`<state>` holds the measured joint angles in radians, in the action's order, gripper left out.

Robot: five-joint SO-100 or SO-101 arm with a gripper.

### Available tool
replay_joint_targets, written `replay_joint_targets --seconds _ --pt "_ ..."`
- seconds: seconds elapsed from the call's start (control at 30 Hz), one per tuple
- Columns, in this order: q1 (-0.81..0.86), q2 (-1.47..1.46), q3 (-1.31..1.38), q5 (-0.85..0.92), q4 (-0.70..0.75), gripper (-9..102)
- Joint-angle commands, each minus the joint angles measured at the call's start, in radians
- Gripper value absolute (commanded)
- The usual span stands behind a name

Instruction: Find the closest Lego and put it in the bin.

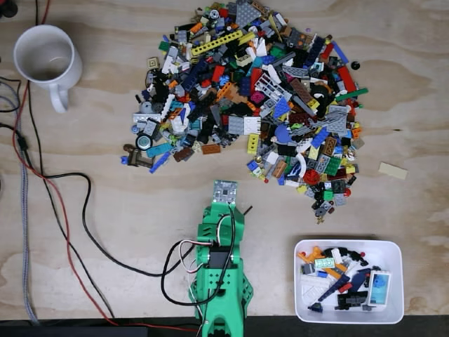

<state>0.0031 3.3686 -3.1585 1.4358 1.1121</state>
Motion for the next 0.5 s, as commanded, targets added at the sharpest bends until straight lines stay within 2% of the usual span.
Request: replay_joint_targets --seconds 0.0,0.47 --pt "-0.020 0.006 0.012 -0.044 -0.025 0" --pt "-0.018 0.005 0.012 -0.044 -0.014 0"
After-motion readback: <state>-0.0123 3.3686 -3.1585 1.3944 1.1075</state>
